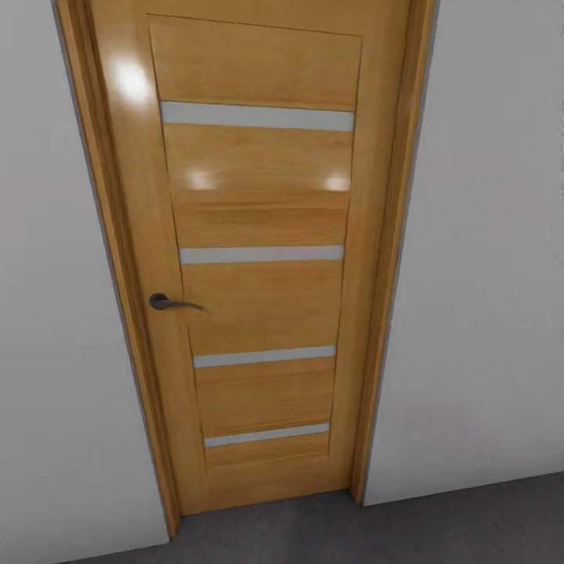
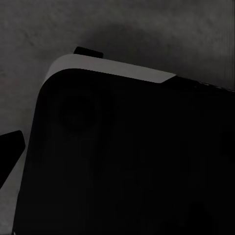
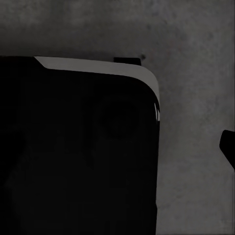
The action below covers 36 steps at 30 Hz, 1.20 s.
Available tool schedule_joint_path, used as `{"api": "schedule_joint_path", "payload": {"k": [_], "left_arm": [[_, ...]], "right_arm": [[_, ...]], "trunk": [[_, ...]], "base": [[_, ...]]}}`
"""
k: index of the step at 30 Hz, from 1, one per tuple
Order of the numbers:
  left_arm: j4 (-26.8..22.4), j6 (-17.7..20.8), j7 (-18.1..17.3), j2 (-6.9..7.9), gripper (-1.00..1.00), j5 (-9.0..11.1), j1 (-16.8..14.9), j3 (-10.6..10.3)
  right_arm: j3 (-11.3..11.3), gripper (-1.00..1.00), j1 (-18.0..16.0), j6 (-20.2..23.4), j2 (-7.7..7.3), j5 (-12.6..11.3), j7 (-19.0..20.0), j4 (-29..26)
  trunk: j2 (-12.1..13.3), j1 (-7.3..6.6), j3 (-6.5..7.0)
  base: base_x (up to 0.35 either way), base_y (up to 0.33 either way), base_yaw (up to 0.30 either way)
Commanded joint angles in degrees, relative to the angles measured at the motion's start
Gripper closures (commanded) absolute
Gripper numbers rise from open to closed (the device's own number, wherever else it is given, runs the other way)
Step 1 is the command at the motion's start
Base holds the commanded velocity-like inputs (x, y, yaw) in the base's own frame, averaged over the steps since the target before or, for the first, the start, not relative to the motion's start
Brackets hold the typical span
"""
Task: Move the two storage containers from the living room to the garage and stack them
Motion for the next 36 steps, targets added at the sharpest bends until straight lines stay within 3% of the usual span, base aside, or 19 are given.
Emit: {"api": "schedule_joint_path", "payload": {"k": [1,6,20,36], "left_arm": [[-0.03,-0.12,0.06,-0.02,-1.00,0.15,0.00,0.42],[-0.03,-0.12,0.06,-0.02,-1.00,0.24,0.00,0.43],[-0.03,-0.12,0.06,-0.02,-1.00,0.27,0.00,0.44],[-0.03,-0.12,0.06,-0.02,-1.00,0.27,0.00,0.44]], "right_arm": [[0.02,-1.00,-0.02,-0.26,0.00,0.12,-0.02,0.05],[0.09,-1.00,-0.02,-0.29,-0.05,0.13,-0.02,0.04],[0.10,-1.00,-0.02,-0.26,-0.18,0.12,-0.02,0.05],[0.14,-1.00,-0.02,-0.22,-0.13,0.20,-0.02,0.04]], "trunk": [[-0.02,0.01,-0.04],[-0.02,0.01,-0.04],[-0.02,0.01,-0.04],[-0.02,0.01,-0.04]], "base": [[0.037,-0.140,0.000],[0.013,-0.047,0.053],[0.001,-0.003,0.230],[0.006,0.000,0.017]]}}
